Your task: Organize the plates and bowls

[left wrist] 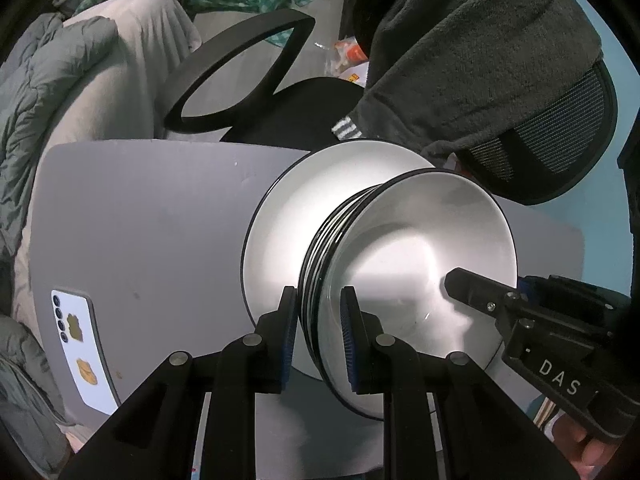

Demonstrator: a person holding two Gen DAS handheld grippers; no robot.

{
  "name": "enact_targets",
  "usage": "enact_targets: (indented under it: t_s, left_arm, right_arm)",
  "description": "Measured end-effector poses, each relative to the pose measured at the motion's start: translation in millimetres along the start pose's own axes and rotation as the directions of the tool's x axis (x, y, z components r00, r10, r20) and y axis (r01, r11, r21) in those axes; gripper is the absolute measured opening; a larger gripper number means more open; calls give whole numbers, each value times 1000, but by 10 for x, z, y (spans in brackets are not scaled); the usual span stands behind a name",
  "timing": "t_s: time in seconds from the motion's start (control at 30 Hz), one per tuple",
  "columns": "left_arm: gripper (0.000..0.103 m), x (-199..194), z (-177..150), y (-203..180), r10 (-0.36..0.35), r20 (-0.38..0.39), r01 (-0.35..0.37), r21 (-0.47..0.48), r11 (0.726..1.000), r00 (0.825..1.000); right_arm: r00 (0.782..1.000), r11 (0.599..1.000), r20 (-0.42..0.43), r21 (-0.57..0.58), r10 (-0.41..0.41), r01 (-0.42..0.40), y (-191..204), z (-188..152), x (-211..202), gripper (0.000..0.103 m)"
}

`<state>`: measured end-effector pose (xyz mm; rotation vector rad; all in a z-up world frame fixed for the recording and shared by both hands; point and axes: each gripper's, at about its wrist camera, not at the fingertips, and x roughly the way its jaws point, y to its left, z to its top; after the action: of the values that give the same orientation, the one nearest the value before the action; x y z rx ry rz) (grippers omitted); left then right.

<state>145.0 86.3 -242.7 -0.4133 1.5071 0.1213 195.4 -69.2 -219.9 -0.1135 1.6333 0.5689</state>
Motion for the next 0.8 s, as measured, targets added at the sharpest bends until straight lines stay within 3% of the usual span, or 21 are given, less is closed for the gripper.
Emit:
enact_targets:
  t_s: [0.1,0.17,0.27,0.33,0.37,0.47,0.6,0.8]
  left_arm:
    - [24,-8,-15,-26,1,9,-1,7,1000,1000]
    - [36,-14,-33,-38,-10,22,10,13,1000,1000]
    - [47,-70,-90,-33,43,67,-43,8,999,997]
    - [50,-112,-130,-17,73,81,-74,11,997,994]
    - [52,-135,-146,-4,79,84,-80,8,997,993]
    - [61,-283,-221,51,95,111,-94,-7,996,989]
    - [69,-537,-326,61,112,164,-110,-18,994,980]
    - [77,-1087,-554,-51,127,256,-132,2,991,958]
  right_arm:
    - [1000,1000,1,-4,3,-3,3,12,7,20]
    - [1000,1000,3,-13,8,-8,2,9,20,24]
    - [1000,1000,-24,-29,-7,6,11,-10,93,32]
    - [999,997,7,-49,-54,54,8,-28,62,35]
    - [998,997,17,-49,-58,59,4,-39,37,41]
    - [996,997,59,-40,-60,63,-28,-81,-121,44]
    - [987,994,139,-59,-82,91,-15,-175,-470,60]
    - [975,995,219,-68,-51,67,36,-372,-943,63]
